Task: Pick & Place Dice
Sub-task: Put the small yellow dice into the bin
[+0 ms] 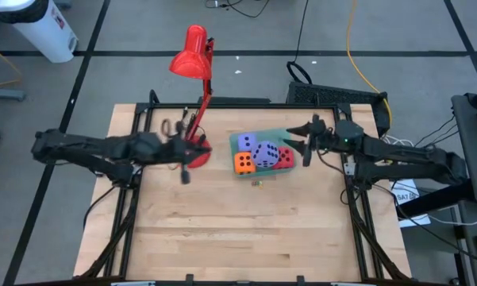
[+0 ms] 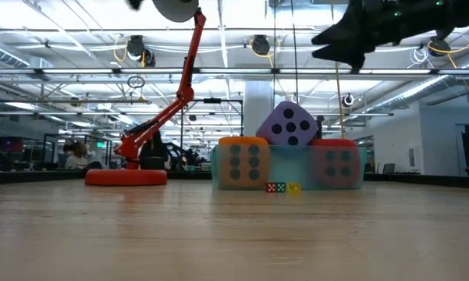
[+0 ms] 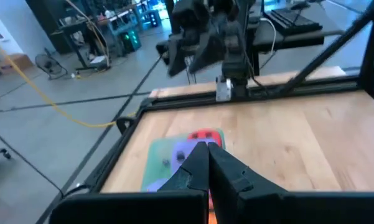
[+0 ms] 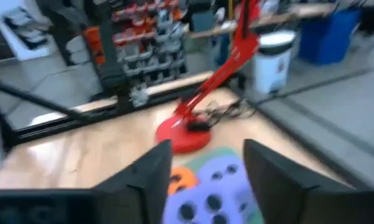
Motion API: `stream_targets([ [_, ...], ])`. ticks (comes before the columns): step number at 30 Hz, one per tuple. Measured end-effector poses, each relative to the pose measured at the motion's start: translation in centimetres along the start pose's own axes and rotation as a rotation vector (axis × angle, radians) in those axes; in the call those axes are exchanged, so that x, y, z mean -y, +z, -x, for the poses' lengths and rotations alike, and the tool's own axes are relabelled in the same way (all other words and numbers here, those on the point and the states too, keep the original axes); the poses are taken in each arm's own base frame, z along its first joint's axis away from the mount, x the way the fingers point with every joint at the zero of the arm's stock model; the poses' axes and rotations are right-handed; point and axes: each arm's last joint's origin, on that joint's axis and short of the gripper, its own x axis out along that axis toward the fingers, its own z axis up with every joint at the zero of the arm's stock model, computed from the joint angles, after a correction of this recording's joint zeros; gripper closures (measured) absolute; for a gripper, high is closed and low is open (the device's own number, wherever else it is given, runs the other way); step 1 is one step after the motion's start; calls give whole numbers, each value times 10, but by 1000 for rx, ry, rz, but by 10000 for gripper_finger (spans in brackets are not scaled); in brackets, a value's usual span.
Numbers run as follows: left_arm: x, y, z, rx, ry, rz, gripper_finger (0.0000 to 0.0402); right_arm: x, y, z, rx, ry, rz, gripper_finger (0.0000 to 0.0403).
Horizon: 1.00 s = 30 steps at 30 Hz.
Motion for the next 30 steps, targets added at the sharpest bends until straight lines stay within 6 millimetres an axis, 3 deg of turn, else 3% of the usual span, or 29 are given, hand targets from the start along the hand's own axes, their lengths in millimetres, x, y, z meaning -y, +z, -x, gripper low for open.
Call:
stream_targets([
  [4, 4, -37, 29, 67, 11, 17, 401, 2, -7, 2, -52, 2, -71, 303],
  [8, 6, -79, 40, 71, 22, 11, 401, 3, -26, -3, -51, 86, -88, 389],
  [15, 0, -118, 53, 109, 47, 67, 401, 7, -64, -4, 56, 143, -82, 391],
  [21, 5, -150, 51, 97, 33, 71, 401, 11, -85, 3, 114, 105, -69, 397],
  [30, 10, -177, 48, 35, 22, 59, 401, 10, -94, 2, 60, 113, -105, 402],
])
